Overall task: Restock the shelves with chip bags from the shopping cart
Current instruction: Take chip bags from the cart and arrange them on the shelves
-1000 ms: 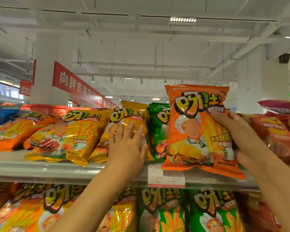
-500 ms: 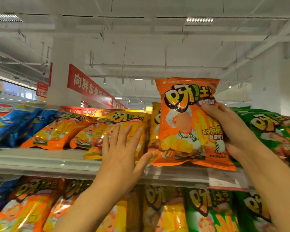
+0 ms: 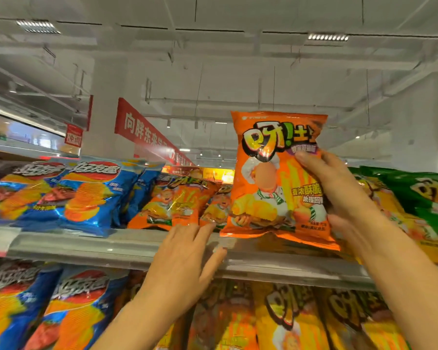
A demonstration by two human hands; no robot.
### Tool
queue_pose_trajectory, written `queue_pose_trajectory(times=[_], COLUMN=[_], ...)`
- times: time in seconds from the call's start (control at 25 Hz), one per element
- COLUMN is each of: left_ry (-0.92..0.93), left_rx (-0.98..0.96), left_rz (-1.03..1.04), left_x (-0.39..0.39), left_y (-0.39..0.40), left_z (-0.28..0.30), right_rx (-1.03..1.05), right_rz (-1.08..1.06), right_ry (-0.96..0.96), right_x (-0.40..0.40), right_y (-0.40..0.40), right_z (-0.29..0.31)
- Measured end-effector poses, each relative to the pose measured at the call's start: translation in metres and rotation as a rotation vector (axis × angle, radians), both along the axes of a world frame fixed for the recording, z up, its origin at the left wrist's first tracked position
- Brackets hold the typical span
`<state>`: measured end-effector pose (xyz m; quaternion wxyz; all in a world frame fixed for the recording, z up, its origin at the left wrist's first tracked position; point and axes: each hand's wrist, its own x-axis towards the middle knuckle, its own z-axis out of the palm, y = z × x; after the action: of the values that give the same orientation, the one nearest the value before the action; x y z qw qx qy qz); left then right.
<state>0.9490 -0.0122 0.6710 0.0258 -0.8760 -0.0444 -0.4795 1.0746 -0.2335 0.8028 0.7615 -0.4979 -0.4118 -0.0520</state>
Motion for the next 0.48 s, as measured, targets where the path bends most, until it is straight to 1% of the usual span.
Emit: queue_pose_trajectory(times=[0.08, 0.16, 0.28, 0.36, 0.48], left_ry=[-0.052, -0.167, -0.261, -0.321, -0.404], left_rx=[-0.016, -0.07, -0.211, -0.287, -0.255], left_rz=[-0.078, -0.183, -0.331, -0.409, -0.455], left_x=[-0.001, 0.0, 0.002, 0.001, 0.002], left_y=[0.016, 0.02, 0.018, 0.018, 0.023], left_z=[-0.008, -0.015, -0.017, -0.015, -0.016], right_rx=[0.017, 0.034, 0.029, 0.002, -0.077], right_rz=[-0.007, -0.017, -0.097, -0.112, -0.146], right_ry=[0.023, 0.061, 0.12, 0.157, 0.172], right_x=[-0.006, -0.005, 0.005, 0.013, 0.021], right_y=[0.027, 0.051, 0.08, 0.097, 0.118], right_z=[0.003, 0.008, 0.018, 0.023, 0.017])
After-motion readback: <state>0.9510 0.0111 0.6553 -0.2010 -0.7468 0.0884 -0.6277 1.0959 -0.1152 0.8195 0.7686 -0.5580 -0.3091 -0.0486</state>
